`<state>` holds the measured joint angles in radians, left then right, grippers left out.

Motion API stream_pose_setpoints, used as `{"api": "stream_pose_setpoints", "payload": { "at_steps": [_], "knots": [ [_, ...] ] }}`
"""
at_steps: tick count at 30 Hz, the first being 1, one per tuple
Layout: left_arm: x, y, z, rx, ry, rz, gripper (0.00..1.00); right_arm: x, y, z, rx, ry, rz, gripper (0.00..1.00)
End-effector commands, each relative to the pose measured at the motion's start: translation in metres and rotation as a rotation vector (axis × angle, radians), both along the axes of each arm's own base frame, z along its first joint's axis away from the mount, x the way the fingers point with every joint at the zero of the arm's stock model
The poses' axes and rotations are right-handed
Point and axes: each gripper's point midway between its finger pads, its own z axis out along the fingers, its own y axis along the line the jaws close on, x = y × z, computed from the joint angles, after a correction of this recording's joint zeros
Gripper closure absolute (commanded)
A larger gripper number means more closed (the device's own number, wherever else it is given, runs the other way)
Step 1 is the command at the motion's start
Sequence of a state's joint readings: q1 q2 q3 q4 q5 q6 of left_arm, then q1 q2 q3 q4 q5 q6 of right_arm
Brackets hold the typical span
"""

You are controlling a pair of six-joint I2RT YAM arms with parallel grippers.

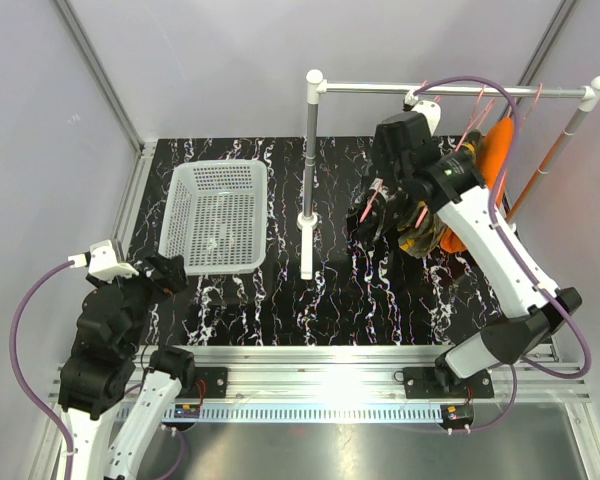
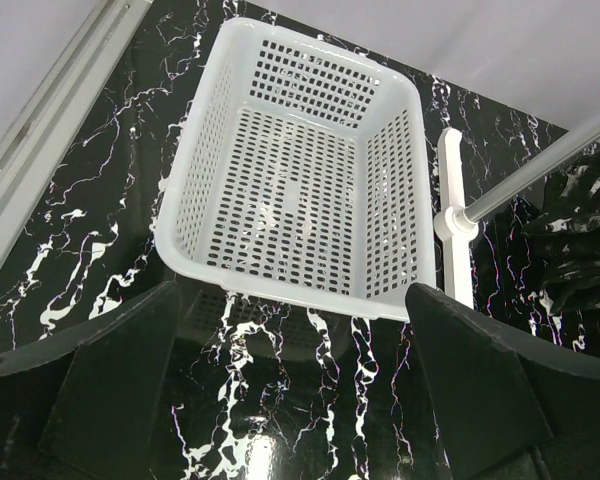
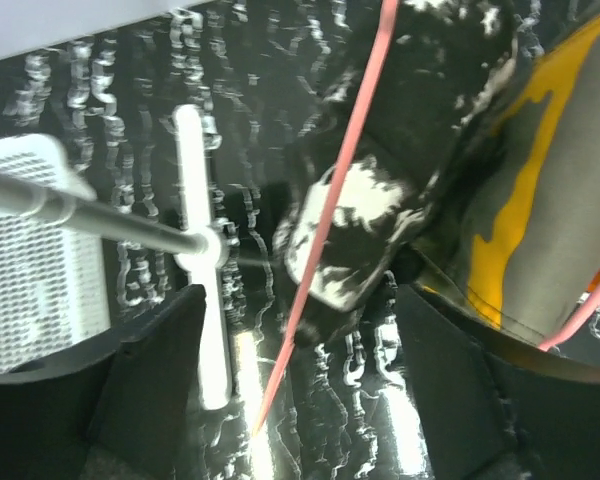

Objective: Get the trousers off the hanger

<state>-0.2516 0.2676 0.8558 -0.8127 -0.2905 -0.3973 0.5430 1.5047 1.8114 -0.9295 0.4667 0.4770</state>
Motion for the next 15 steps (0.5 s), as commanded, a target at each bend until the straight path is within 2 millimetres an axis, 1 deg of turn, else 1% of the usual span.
{"api": "stream_pose_setpoints", "payload": {
  "at_steps": [1, 3, 7, 8, 9, 11, 13, 14, 15],
  "knots": [
    [0.004, -0.006, 0.011, -0.023, -0.054, -0.024, 0.01, 0.010, -0.014, -0.008, -0.061, -0.017, -0.094, 0.27],
    [0.004, -0.006, 0.010, -0.020, -0.051, -0.026, 0.01, 0.011, -0.014, -0.020, -0.072, 0.007, -0.102, 0.28],
    [0.005, -0.007, 0.009, -0.019, -0.044, -0.030, 0.01, 0.008, -0.014, -0.035, -0.064, 0.019, -0.109, 0.42],
    [0.005, -0.007, 0.009, -0.017, -0.041, -0.031, 0.01, 0.008, -0.014, -0.032, -0.048, 0.001, -0.110, 0.45],
    [0.006, -0.007, 0.009, -0.017, -0.041, -0.032, 0.01, 0.005, -0.015, -0.042, -0.055, 0.015, -0.109, 0.50],
    [0.006, -0.008, 0.010, -0.018, -0.045, -0.034, 0.01, 0.002, -0.018, -0.046, -0.053, 0.009, -0.108, 0.59],
    [0.005, -0.008, 0.010, -0.017, -0.045, -0.037, 0.01, 0.000, -0.019, -0.045, -0.049, -0.005, -0.105, 0.69],
    [0.006, -0.008, 0.009, -0.017, -0.043, -0.037, 0.01, -0.002, -0.020, -0.040, -0.038, -0.028, -0.103, 0.73],
    [0.006, -0.008, 0.009, -0.017, -0.045, -0.037, 0.01, -0.003, -0.022, -0.036, -0.046, -0.039, -0.101, 0.83]
  ]
}}
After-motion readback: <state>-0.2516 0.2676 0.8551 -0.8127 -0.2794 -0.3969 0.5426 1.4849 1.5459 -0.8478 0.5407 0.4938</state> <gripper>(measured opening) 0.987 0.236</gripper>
